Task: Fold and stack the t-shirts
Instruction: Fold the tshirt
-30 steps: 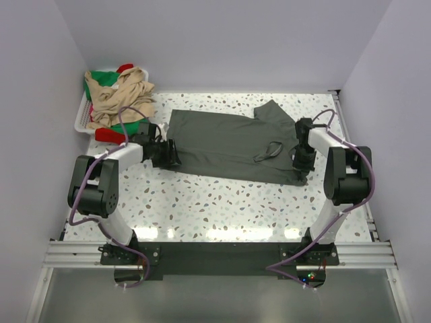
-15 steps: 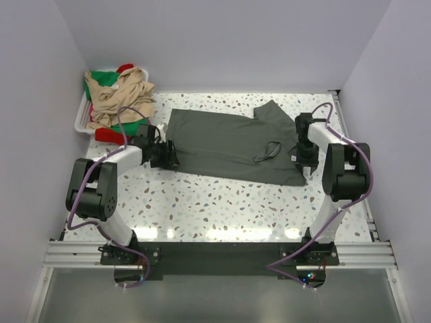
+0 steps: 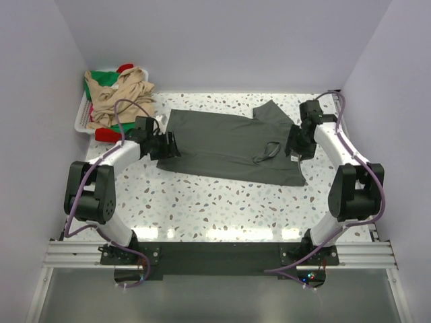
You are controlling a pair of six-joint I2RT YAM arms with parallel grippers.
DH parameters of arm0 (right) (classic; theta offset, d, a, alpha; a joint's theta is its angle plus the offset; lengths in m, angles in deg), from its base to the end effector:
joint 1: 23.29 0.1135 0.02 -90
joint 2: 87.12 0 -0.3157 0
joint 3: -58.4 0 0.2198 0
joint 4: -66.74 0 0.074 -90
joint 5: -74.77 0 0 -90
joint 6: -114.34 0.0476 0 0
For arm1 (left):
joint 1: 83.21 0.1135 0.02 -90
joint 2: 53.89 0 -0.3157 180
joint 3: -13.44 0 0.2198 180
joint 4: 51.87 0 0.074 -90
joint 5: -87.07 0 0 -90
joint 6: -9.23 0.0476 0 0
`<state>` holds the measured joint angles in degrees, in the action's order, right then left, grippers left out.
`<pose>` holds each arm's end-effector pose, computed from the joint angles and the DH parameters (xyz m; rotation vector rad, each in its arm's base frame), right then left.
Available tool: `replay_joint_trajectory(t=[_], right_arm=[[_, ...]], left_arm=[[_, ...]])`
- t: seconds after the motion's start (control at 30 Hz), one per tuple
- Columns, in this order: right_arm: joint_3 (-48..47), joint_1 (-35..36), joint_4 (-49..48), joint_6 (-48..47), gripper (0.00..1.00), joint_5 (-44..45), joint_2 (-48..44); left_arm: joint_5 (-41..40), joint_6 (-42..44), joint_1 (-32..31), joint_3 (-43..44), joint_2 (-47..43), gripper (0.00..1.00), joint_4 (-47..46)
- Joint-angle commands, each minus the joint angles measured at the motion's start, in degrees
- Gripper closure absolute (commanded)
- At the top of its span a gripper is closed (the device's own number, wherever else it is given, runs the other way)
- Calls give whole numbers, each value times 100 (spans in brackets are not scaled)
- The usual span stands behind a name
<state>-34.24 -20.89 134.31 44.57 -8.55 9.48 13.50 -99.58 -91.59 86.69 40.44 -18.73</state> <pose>0.3139 0.0076 0.2969 0.4605 2.7642 -0.0710 0.3135 -0.0598 0.2522 -0.1133 2.5469 -0.5506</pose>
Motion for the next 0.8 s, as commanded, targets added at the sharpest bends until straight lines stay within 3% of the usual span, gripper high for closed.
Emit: replay_joint_trajectory(t=[0.0, 0.17, 0.37, 0.57, 0.77], right_arm=[[252, 182, -627, 367, 43, -957, -1], [358, 376, -1075, 464, 43, -1388, 517], [639, 385, -1305, 526, 44, -1608, 983], [973, 385, -815, 342, 47, -1398, 1230], [1359, 385, -120, 499, 48, -1107, 897]], left_arm=[[317, -167, 3, 253, 50, 33, -385], [678, -343, 3, 245, 411, 33, -877], [485, -281, 12, 87, 605, 33, -641], [283, -229, 12, -361, 271, 33, -254], [142, -264, 12, -791, -53, 33, 159]])
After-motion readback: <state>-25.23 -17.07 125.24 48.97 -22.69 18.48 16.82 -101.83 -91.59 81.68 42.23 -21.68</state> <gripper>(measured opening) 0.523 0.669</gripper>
